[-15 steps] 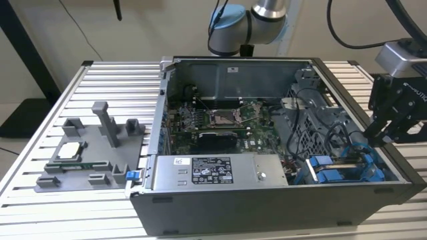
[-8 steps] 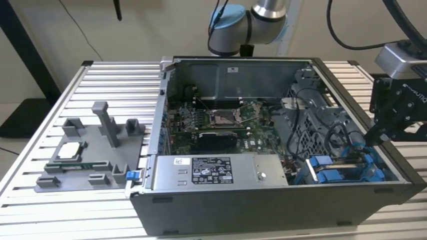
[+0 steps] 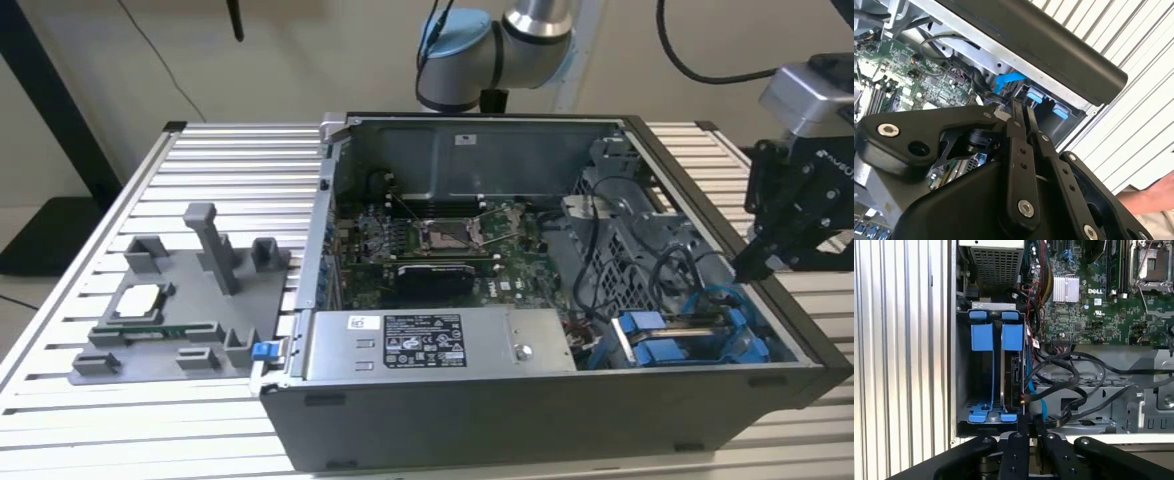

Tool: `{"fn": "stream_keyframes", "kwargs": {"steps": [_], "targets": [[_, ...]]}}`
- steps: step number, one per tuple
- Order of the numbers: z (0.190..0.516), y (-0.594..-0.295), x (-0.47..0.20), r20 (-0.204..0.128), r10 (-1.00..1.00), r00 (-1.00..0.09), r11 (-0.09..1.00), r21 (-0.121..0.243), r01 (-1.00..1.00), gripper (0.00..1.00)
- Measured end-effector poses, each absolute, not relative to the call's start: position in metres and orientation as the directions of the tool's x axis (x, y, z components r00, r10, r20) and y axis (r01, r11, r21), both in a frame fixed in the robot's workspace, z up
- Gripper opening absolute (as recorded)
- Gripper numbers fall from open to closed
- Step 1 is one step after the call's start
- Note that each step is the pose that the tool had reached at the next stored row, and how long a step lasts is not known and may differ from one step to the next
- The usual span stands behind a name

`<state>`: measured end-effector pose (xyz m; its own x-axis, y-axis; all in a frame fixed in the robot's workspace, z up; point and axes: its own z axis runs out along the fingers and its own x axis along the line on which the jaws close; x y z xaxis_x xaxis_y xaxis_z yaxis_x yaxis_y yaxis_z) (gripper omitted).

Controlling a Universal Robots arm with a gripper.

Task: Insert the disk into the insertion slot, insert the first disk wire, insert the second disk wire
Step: 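Insert the second disk wire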

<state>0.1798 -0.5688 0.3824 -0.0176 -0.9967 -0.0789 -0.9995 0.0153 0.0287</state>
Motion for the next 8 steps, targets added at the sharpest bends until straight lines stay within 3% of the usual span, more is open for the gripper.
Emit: {"fn": "stream_keyframes", "kwargs": {"steps": [8], "targets": [[0.388, -0.569, 0.151, -0.087, -0.996, -0.018, 0.016, 0.029, -0.999, 0.0]]}}
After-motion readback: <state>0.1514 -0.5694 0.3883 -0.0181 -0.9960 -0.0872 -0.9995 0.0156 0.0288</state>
